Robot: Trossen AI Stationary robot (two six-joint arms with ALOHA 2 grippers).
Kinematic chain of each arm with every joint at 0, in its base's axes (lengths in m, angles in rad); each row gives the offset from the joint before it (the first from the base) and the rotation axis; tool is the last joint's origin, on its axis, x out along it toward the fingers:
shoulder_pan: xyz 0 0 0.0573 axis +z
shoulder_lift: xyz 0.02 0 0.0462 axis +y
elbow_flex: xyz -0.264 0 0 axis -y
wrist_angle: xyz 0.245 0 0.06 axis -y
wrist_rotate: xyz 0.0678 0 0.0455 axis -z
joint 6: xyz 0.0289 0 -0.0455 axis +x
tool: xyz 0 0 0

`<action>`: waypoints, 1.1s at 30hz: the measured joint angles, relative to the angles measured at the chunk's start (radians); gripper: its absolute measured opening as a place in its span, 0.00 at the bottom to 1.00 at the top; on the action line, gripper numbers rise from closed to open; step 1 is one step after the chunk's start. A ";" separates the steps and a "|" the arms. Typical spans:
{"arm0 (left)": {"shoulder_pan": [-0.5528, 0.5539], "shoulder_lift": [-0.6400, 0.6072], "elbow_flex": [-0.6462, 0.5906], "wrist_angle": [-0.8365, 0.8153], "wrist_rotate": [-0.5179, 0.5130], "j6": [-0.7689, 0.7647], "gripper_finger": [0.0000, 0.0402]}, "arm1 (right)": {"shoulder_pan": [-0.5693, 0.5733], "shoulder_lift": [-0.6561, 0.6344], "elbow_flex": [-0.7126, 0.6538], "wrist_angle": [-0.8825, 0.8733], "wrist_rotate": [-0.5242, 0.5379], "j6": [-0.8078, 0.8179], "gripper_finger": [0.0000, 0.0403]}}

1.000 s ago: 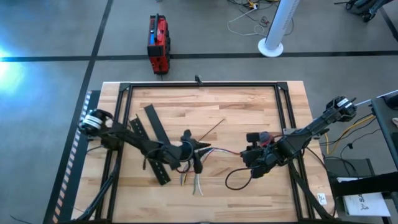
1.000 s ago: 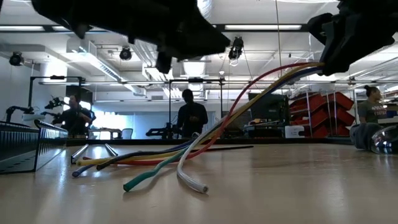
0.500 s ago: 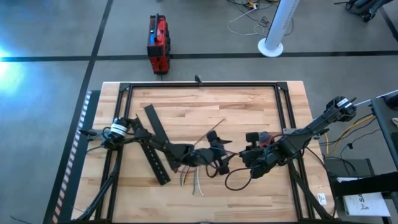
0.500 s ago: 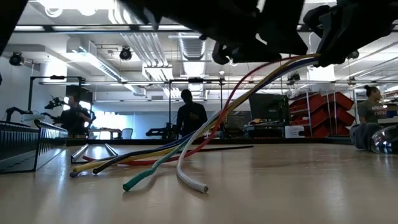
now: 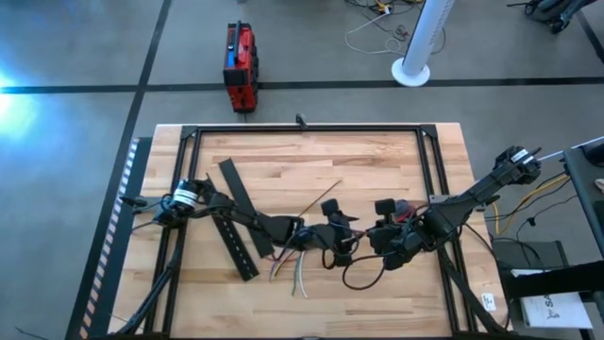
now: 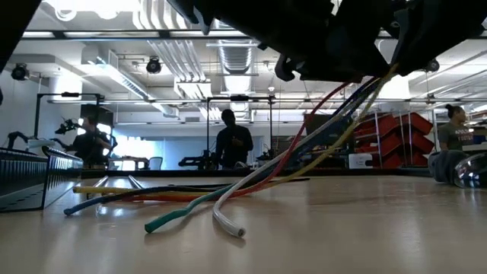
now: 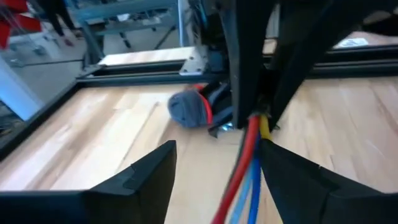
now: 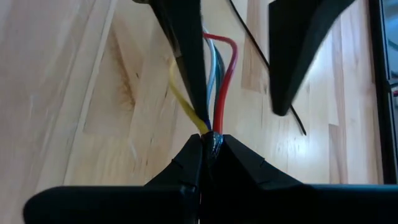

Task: Ziptie cables
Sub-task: Wrap the cable wires with the black zip tie

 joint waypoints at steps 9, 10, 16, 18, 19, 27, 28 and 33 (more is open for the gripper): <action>-0.002 0.003 -0.004 -0.021 0.112 -0.013 0.48 | 0.000 -0.002 0.000 -0.018 -0.049 0.009 0.07; -0.002 0.003 -0.004 -0.021 0.119 -0.017 0.49 | 0.000 -0.002 0.000 -0.027 -0.051 0.010 0.07; -0.004 0.003 -0.004 -0.048 0.095 -0.015 0.52 | 0.000 -0.002 0.000 -0.057 -0.079 0.033 0.07; -0.004 0.003 -0.004 -0.057 0.041 -0.012 0.54 | 0.000 -0.002 0.000 -0.059 -0.111 0.044 0.07; -0.004 0.001 -0.004 -0.058 0.016 -0.009 0.54 | 0.000 -0.002 0.000 -0.059 -0.124 0.049 0.07; -0.009 -0.069 -0.004 -0.058 -0.012 0.054 0.58 | 0.000 -0.002 -0.007 -0.083 -0.132 0.065 0.07; -0.013 -0.080 -0.003 -0.051 -0.007 0.057 0.59 | 0.000 -0.002 -0.008 -0.083 -0.133 0.065 0.07; -0.026 -0.081 -0.001 0.062 0.090 0.051 0.60 | 0.000 -0.002 -0.008 -0.080 -0.129 0.065 0.07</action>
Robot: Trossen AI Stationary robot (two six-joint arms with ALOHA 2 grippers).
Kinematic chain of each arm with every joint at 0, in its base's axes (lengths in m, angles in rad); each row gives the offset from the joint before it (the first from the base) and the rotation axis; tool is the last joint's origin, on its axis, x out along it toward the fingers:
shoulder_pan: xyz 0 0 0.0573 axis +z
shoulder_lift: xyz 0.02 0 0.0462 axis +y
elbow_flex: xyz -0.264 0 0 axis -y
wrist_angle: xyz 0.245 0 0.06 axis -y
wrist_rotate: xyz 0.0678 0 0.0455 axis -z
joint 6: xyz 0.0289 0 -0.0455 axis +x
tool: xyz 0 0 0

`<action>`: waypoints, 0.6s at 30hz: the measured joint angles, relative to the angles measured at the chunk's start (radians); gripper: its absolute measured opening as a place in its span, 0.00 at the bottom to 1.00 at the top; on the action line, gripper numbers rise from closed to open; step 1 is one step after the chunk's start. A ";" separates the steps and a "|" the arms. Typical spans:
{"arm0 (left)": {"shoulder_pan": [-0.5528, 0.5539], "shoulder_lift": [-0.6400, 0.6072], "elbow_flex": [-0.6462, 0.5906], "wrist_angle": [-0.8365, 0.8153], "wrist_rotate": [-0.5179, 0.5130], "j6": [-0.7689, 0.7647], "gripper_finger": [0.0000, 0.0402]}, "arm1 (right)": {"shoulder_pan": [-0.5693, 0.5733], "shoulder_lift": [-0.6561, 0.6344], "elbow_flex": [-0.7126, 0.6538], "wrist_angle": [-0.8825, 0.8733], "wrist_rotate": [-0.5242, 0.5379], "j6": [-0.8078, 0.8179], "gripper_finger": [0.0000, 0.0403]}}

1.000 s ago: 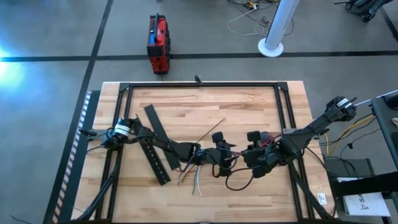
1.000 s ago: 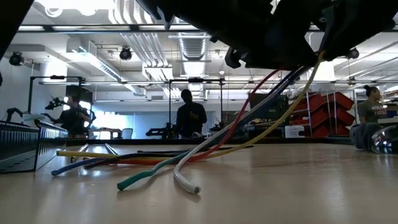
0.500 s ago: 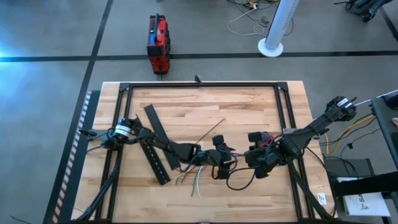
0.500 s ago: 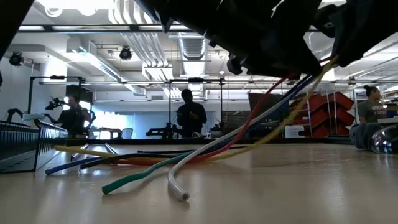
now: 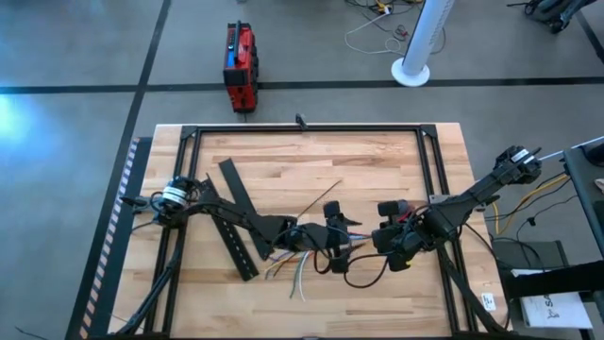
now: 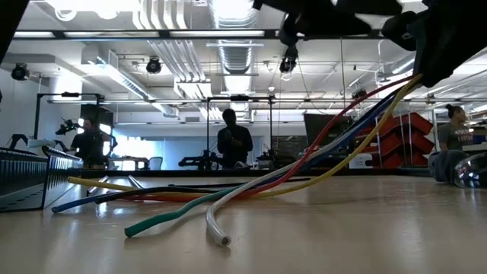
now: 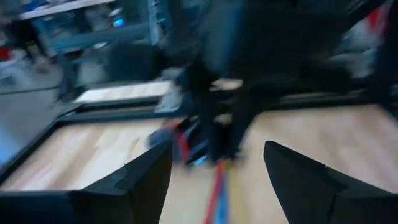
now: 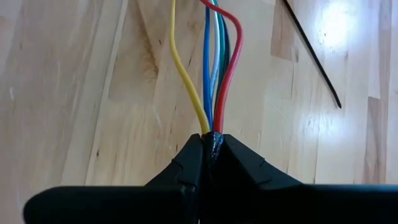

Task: Ziptie cables
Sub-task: Wrap the cable wires with the black zip tie

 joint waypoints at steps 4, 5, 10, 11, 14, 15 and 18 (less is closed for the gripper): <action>0.000 0.065 0.000 0.106 0.025 -0.033 0.60 | 0.000 0.000 0.000 0.006 0.006 0.000 0.07; 0.000 0.083 0.000 0.113 0.019 -0.039 0.60 | 0.000 0.000 0.000 0.008 0.005 0.000 0.07; 0.013 0.146 0.003 0.175 -0.017 -0.067 0.59 | 0.000 0.000 0.000 0.010 0.005 0.021 0.07; 0.015 0.156 0.009 0.179 -0.021 -0.068 0.59 | 0.000 0.000 0.000 0.009 0.005 0.021 0.07; 0.020 0.187 0.028 0.177 -0.034 -0.072 0.58 | 0.000 0.000 0.000 0.011 0.005 0.022 0.07; 0.021 0.196 0.033 0.175 -0.034 -0.072 0.57 | 0.000 0.000 0.000 0.010 0.005 0.020 0.07; 0.024 0.223 0.052 0.175 -0.035 -0.072 0.56 | 0.000 0.000 0.013 0.011 0.005 0.017 0.07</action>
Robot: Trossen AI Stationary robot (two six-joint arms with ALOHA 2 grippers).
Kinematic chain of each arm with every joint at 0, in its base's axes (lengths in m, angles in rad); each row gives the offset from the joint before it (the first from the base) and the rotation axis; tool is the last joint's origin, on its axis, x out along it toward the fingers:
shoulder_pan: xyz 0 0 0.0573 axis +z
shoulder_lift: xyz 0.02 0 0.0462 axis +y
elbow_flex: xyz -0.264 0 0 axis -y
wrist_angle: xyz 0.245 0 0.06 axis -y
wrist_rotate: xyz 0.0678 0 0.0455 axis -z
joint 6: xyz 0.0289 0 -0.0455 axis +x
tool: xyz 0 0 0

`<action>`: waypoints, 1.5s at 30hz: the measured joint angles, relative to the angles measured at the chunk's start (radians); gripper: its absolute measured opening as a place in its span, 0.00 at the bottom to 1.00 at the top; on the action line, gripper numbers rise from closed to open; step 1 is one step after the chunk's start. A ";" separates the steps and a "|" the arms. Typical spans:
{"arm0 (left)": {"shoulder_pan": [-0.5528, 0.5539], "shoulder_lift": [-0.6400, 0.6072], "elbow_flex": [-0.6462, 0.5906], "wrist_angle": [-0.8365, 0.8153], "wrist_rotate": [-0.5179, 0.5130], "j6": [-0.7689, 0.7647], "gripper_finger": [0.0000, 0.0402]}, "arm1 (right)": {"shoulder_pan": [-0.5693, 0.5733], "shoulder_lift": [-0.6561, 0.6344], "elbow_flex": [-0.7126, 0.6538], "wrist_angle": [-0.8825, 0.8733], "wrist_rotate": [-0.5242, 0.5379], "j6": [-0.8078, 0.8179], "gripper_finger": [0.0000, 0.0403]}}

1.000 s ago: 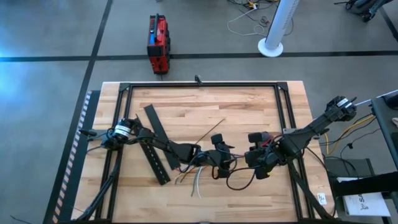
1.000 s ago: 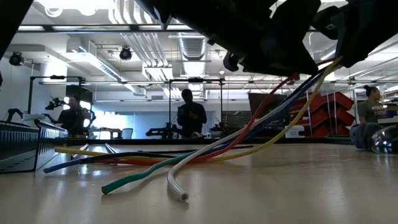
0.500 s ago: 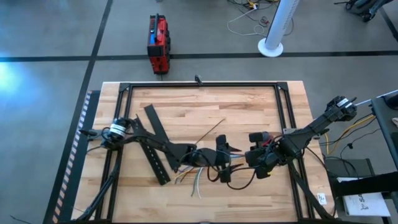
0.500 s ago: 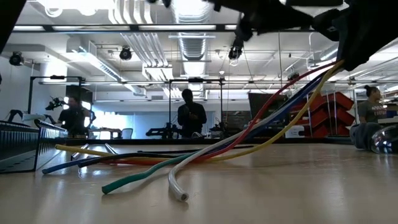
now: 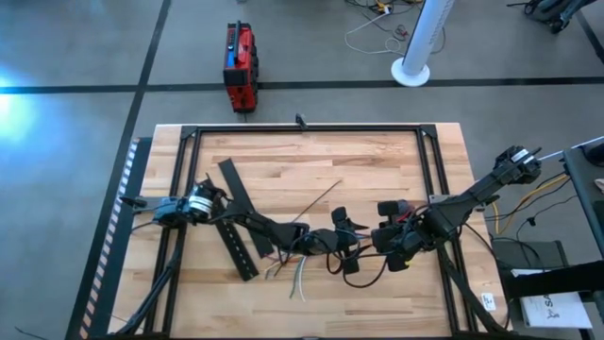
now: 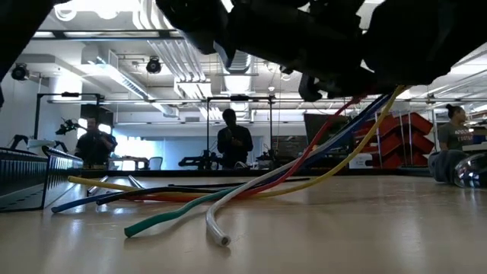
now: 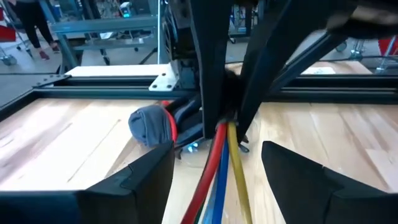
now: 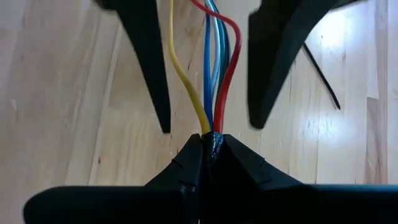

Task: Ziptie cables
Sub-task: Wrap the cable wires with the black zip tie

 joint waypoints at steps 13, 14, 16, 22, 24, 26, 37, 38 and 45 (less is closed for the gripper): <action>0.006 0.005 0.014 -0.004 -0.006 -0.019 0.32 | 0.000 0.000 0.023 0.001 -0.002 -0.002 0.07; 0.006 0.005 0.014 -0.012 -0.006 -0.019 0.28 | 0.000 0.000 0.023 0.001 -0.002 -0.002 0.07; 0.006 0.005 0.014 -0.027 -0.006 -0.018 0.20 | 0.000 0.000 0.025 -0.001 -0.001 -0.002 0.07; 0.004 0.005 0.014 -0.030 -0.004 -0.017 0.03 | 0.000 0.000 0.029 -0.005 0.001 -0.003 0.07; 0.001 0.000 0.014 -0.033 -0.004 -0.012 0.06 | 0.000 0.000 0.029 -0.007 0.002 -0.002 0.07; -0.003 -0.008 0.014 -0.041 -0.005 -0.007 0.08 | 0.000 0.000 0.030 -0.007 0.002 0.003 0.07; -0.035 -0.124 0.013 -0.254 -0.007 0.001 0.03 | 0.000 -0.007 0.079 -0.071 -0.096 0.036 0.20; -0.038 -0.134 0.013 -0.270 -0.008 0.001 0.03 | 0.000 -0.008 0.100 -0.095 -0.098 0.052 0.21; -0.079 -0.196 0.011 -0.347 -0.066 0.033 0.02 | 0.019 -0.012 0.257 -0.258 -0.104 0.137 0.20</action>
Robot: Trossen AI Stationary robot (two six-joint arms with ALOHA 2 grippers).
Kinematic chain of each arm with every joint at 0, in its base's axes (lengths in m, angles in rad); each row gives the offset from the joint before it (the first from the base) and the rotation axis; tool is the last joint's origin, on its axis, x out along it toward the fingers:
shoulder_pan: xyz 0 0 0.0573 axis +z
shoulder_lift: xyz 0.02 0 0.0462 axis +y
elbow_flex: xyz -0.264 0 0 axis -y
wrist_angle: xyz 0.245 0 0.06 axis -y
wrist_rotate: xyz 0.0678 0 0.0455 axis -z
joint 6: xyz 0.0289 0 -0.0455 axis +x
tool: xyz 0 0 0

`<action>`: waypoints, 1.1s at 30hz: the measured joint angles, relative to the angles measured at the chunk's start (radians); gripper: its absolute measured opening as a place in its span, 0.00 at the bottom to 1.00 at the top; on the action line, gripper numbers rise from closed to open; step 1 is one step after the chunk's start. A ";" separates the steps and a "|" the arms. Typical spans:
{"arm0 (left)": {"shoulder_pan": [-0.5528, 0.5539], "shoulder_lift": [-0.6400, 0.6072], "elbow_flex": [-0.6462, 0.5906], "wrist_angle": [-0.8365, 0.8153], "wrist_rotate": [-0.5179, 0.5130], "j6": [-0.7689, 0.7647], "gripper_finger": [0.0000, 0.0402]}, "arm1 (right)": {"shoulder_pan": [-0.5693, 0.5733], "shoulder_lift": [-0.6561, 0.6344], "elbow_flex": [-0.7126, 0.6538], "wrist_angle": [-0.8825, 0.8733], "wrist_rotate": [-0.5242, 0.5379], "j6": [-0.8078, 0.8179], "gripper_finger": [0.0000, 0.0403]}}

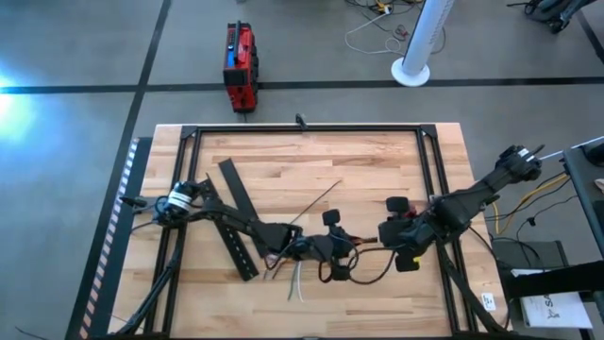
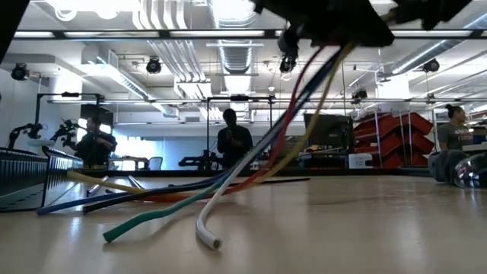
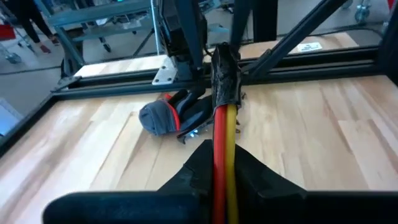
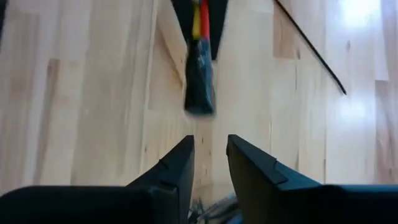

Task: Ziptie cables
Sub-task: Wrap the cable wires with the black zip tie

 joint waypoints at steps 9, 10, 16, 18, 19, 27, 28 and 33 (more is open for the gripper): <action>-0.066 -0.075 -0.050 0.014 -0.009 0.028 0.02 | 0.159 -0.022 -0.036 0.153 0.227 -0.060 0.11; -0.072 -0.084 -0.062 0.029 -0.008 0.028 0.02 | 0.184 -0.022 -0.059 0.211 0.262 -0.074 0.10; -0.078 -0.114 -0.207 0.271 0.052 0.027 0.02 | 0.287 -0.021 -0.276 0.649 0.406 -0.194 0.07; -0.075 -0.115 -0.277 0.441 0.090 0.024 0.02 | 0.297 -0.021 -0.359 0.800 0.419 -0.220 0.07; -0.073 -0.115 -0.313 0.526 0.114 0.024 0.02 | 0.298 -0.021 -0.403 0.882 0.420 -0.231 0.07; -0.050 -0.085 -0.485 0.920 0.182 -0.010 0.02 | 0.253 -0.020 -0.709 1.526 0.422 -0.326 0.09; -0.050 -0.085 -0.486 0.921 0.183 -0.016 0.02 | 0.248 -0.020 -0.736 1.599 0.421 -0.344 0.10; -0.050 -0.084 -0.480 0.922 0.183 -0.024 0.02 | 0.211 -0.020 -0.791 1.826 0.416 -0.418 0.15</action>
